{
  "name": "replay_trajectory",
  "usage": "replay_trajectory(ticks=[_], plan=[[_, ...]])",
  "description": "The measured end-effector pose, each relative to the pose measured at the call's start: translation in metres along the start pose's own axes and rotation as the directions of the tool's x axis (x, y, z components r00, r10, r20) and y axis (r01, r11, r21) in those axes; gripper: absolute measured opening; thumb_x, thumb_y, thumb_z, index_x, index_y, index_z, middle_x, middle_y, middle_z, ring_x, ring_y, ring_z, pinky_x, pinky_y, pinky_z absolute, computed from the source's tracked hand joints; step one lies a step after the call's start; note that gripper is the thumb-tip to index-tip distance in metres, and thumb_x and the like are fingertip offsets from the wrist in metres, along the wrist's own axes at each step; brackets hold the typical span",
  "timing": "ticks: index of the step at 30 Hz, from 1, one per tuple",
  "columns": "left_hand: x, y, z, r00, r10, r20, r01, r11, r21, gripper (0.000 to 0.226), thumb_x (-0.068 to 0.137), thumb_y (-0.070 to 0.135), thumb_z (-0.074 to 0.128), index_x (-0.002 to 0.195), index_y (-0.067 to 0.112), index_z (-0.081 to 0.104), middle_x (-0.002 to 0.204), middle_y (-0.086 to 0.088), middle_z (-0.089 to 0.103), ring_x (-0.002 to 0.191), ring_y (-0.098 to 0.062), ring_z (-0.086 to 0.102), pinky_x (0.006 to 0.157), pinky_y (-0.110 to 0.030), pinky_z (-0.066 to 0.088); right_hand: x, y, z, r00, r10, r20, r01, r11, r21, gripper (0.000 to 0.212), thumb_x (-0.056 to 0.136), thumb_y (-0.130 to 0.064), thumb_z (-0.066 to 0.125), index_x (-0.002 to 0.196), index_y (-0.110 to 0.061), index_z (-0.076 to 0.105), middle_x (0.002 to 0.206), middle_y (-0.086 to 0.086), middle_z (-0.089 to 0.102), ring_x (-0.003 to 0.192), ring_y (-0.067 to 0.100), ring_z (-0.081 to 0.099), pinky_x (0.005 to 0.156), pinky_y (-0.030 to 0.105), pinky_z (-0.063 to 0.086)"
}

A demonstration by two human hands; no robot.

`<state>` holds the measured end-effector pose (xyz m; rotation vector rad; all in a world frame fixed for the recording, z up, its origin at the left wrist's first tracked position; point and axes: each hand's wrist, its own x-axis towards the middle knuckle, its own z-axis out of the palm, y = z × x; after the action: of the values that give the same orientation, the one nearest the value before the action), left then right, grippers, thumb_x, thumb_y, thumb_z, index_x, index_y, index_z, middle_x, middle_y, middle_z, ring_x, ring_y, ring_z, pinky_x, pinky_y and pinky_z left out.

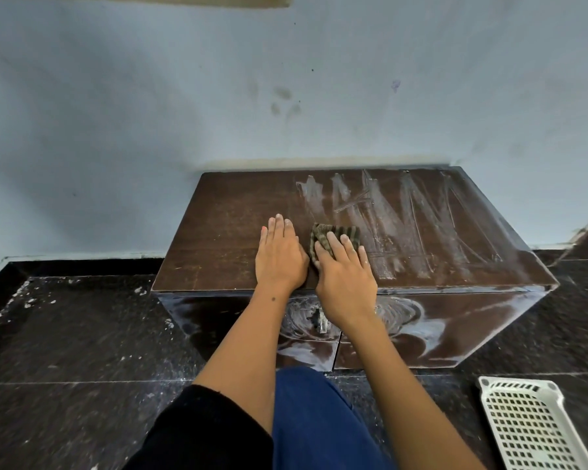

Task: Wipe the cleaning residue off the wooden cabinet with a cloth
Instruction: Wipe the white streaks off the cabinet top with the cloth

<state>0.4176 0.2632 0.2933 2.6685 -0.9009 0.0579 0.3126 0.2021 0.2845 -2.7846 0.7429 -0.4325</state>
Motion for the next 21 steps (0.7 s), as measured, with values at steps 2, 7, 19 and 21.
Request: replay_trajectory(ticks=[2,7,19,21], plan=[[0.002,0.001,0.000,1.000,-0.005,0.005,0.005,1.000,0.001,0.052,0.099,0.020,0.024,0.147,0.001,0.018,0.156,-0.014,0.012,0.145,-0.024,0.005,0.118,-0.034,0.002,0.010,0.000,-0.002,1.000,0.001,0.026,-0.001,1.000,0.015,0.045,0.101,-0.025,0.031,0.145,-0.022,0.034,0.158,0.001,0.019,0.147,0.019,0.009,0.120,0.040,0.004],[-0.002,0.002,0.002,1.000,-0.008,0.028,0.008,1.000,0.003,0.051,0.099,0.020,0.023,0.146,0.001,0.019,0.156,-0.014,0.013,0.145,-0.024,0.006,0.118,-0.035,0.002,0.062,-0.001,-0.009,0.983,-0.021,0.182,0.014,0.999,0.040,0.045,0.103,-0.026,0.026,0.148,-0.020,0.030,0.159,0.001,0.012,0.147,0.020,0.004,0.120,0.041,0.004],[0.002,0.003,0.001,1.000,-0.015,0.021,0.015,1.000,0.011,0.055,0.098,0.021,0.025,0.147,0.001,0.014,0.157,-0.015,0.009,0.146,-0.024,0.003,0.119,-0.035,0.002,0.028,0.008,-0.003,0.998,-0.029,0.048,0.029,1.000,0.003,0.044,0.101,-0.024,0.030,0.146,-0.022,0.034,0.158,0.000,0.019,0.147,0.019,0.009,0.120,0.040,0.007],[0.001,0.003,0.001,0.999,-0.013,0.031,0.012,1.000,0.017,0.054,0.098,0.021,0.025,0.147,0.001,0.015,0.157,-0.015,0.010,0.146,-0.024,0.004,0.119,-0.035,0.002,0.053,0.005,-0.005,0.994,-0.034,0.102,0.032,0.999,0.021,0.044,0.102,-0.024,0.028,0.146,-0.021,0.032,0.159,0.001,0.016,0.147,0.019,0.007,0.120,0.041,0.006]])
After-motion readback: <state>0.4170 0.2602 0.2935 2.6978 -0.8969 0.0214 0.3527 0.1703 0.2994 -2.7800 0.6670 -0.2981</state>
